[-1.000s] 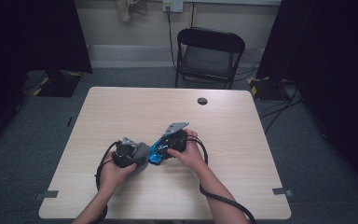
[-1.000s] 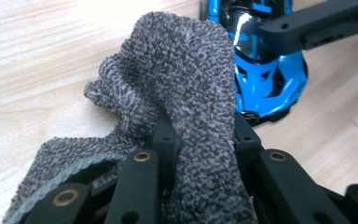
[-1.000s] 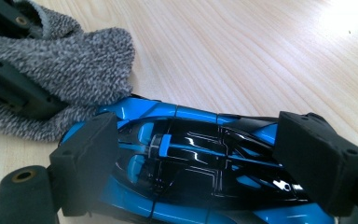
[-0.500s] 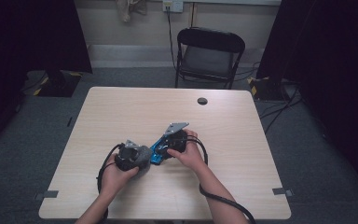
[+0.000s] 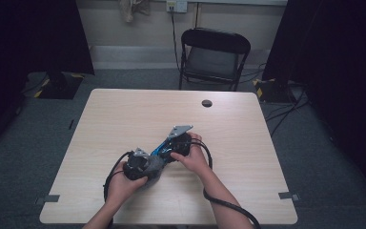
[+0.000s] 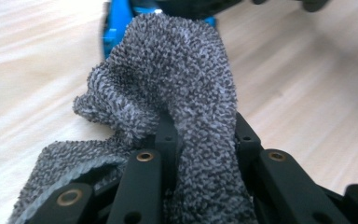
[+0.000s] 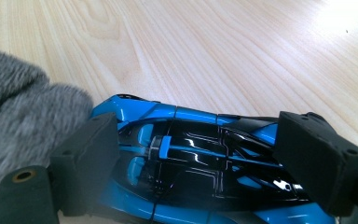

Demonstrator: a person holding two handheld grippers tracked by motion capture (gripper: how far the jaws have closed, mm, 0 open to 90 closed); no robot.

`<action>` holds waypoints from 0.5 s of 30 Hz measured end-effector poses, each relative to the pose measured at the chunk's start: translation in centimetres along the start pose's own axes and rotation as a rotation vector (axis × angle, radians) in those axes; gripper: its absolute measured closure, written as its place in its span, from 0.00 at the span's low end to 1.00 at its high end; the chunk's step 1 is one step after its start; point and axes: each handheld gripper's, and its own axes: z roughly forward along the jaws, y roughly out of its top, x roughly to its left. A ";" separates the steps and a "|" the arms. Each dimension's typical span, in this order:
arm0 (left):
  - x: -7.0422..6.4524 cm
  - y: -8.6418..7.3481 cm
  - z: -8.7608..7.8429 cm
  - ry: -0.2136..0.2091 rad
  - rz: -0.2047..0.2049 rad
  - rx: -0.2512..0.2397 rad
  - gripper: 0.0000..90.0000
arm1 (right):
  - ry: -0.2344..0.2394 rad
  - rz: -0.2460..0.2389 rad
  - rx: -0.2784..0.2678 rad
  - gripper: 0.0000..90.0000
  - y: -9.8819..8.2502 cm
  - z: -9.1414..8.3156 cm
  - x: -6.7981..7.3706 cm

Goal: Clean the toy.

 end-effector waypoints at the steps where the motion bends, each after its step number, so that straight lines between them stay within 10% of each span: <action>1: -0.2 0.1 0.1 -0.003 0.007 0.001 0.79 | 0.000 0.000 0.000 0.15 0.0 0.0 0.0; 15: -2.4 0.8 1.1 -0.086 0.067 0.001 0.78 | 0.003 -0.003 -0.002 0.15 0.0 0.0 0.0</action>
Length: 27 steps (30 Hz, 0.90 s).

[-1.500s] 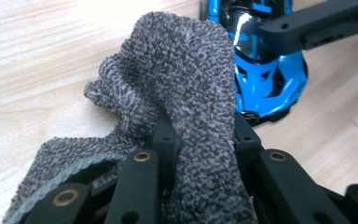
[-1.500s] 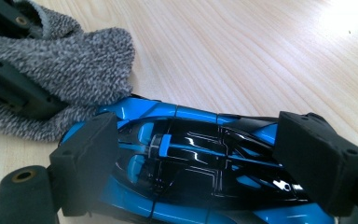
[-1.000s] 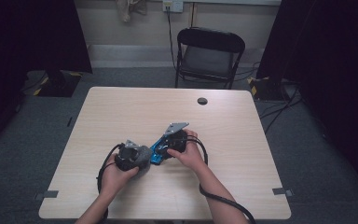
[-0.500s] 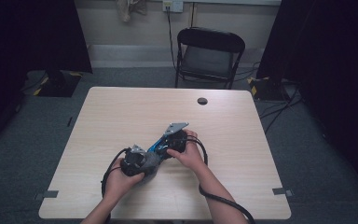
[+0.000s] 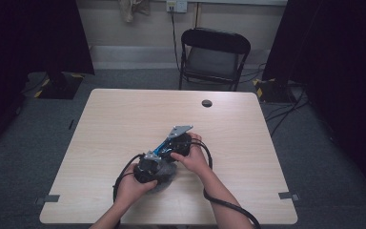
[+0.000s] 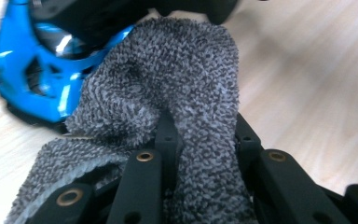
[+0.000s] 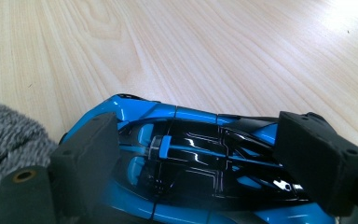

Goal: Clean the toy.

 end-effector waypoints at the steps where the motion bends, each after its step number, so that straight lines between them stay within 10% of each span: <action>1: -0.1 0.1 -0.1 -0.008 0.001 -0.002 0.78 | 0.001 0.000 -0.001 0.15 0.0 0.0 0.0; 17: 4.8 -1.2 -5.5 0.095 -0.129 -0.102 0.78 | 0.005 0.001 -0.015 0.16 -0.2 0.0 0.1; 27: 7.3 -1.6 -5.5 0.141 -0.181 -0.116 0.78 | 0.006 -0.002 -0.011 0.16 -0.1 0.0 0.2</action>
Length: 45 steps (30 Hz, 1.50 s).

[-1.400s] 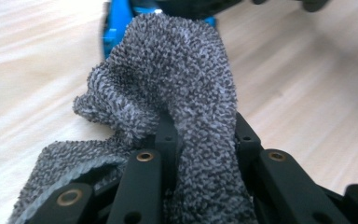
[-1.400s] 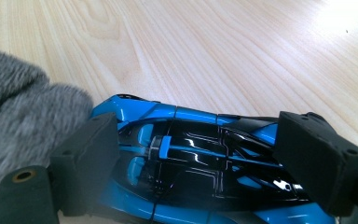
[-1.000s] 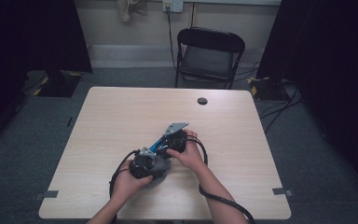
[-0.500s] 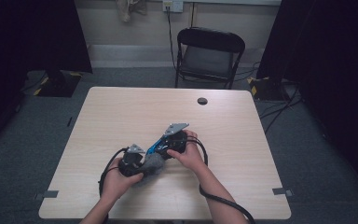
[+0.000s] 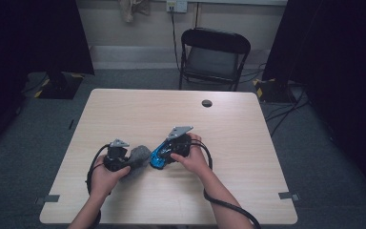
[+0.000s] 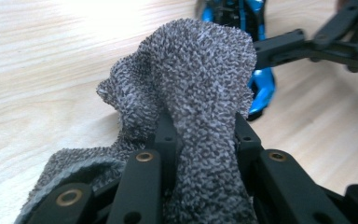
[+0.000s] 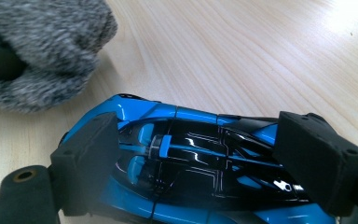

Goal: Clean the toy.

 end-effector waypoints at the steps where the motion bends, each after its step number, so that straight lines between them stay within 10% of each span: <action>1: 0.2 0.0 0.1 0.004 -0.004 0.001 0.78 | 0.000 0.000 0.000 0.16 0.0 0.0 0.0; 18: 2.0 0.3 1.7 0.061 -0.021 -0.016 0.78 | 0.001 0.001 0.000 0.16 0.0 0.0 0.1; 45: 0.1 0.1 3.1 0.053 0.021 0.017 0.78 | 0.000 0.000 0.018 0.16 0.3 0.0 0.4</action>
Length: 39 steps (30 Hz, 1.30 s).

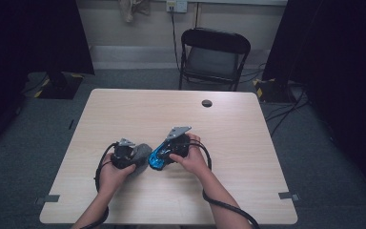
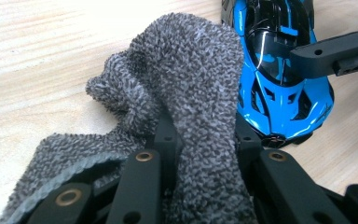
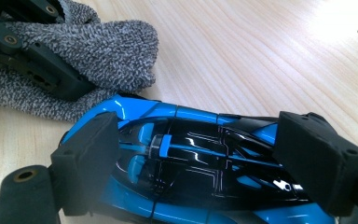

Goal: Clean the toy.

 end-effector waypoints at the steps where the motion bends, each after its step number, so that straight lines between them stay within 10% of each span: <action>1: 0.0 0.0 0.0 -0.004 0.000 0.002 0.78 | 0.000 0.000 -0.001 0.16 0.0 0.0 0.0; 39: -1.9 -1.2 -0.9 -0.086 0.005 0.045 0.78 | -0.002 0.003 0.008 0.16 0.1 0.0 0.0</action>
